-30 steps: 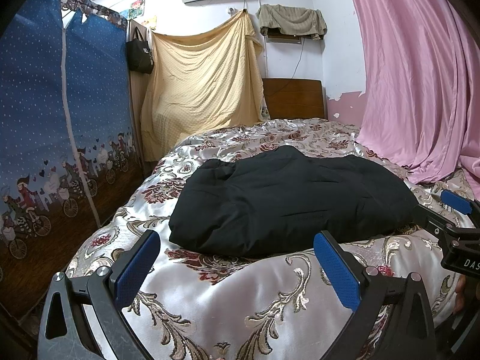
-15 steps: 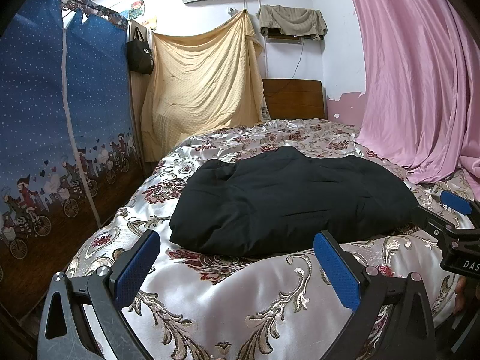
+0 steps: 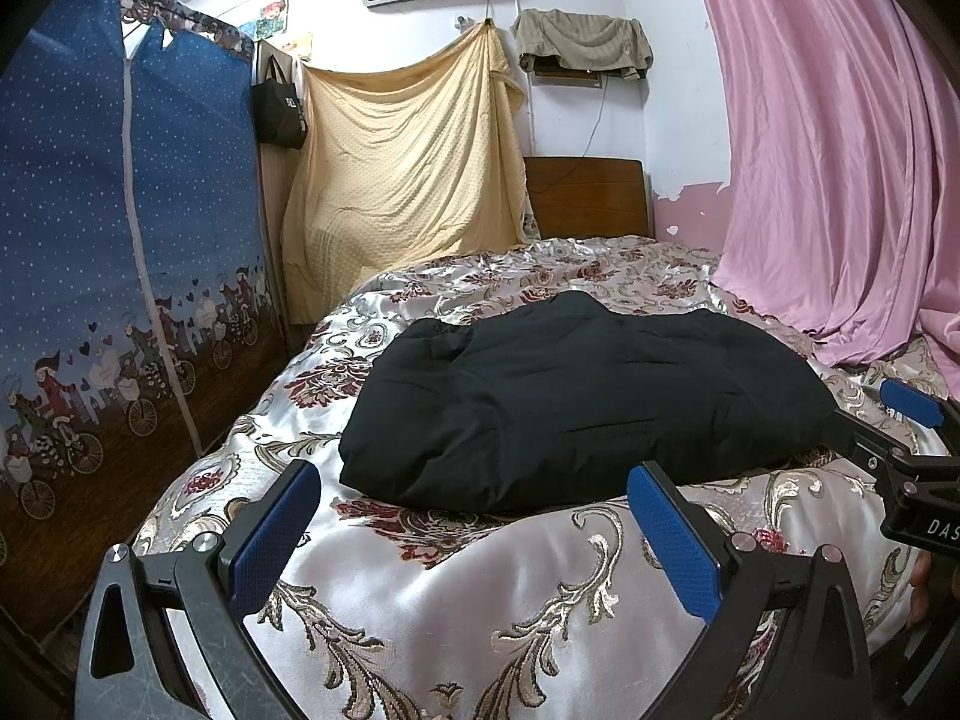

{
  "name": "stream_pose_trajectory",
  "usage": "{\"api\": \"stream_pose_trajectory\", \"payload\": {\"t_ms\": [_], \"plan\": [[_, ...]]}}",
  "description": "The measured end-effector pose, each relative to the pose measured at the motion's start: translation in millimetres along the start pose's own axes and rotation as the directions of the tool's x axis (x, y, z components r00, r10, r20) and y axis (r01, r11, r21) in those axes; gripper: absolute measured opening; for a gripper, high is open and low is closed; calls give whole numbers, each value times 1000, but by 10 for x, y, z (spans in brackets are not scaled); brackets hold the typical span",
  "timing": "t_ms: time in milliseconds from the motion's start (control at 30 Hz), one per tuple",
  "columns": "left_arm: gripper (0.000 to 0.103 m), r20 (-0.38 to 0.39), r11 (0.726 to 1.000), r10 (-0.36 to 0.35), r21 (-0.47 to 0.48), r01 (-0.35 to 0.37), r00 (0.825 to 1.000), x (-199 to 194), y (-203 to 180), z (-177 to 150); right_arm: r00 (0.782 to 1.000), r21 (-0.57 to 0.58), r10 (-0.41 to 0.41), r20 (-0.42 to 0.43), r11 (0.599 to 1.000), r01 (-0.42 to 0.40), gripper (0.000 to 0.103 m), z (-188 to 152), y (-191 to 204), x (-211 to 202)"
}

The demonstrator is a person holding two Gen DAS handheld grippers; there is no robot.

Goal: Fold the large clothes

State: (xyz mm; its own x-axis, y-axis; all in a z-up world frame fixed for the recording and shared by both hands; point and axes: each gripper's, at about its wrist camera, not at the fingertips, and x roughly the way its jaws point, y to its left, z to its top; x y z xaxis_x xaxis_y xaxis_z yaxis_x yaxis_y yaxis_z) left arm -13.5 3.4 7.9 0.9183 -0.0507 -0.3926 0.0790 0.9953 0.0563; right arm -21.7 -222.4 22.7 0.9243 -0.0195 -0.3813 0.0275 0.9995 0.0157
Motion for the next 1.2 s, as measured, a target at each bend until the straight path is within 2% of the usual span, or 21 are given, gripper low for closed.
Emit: {"api": "stream_pose_trajectory", "payload": {"t_ms": [600, 700, 1200], "plan": [[103, 6, 1000, -10, -2, 10, 1000, -33, 32, 13, 1000, 1, 0, 0, 1000, 0, 101, -4, 4, 0], [103, 5, 1000, 20, -22, -20, 1000, -39, 72, 27, 1000, 0, -1, 0, 1000, 1, 101, -2, 3, -1], [103, 18, 998, 45, -41, -44, 999, -2, 155, -2, 1000, -2, 3, -4, 1000, -3, 101, -18, 11, 5]]}}
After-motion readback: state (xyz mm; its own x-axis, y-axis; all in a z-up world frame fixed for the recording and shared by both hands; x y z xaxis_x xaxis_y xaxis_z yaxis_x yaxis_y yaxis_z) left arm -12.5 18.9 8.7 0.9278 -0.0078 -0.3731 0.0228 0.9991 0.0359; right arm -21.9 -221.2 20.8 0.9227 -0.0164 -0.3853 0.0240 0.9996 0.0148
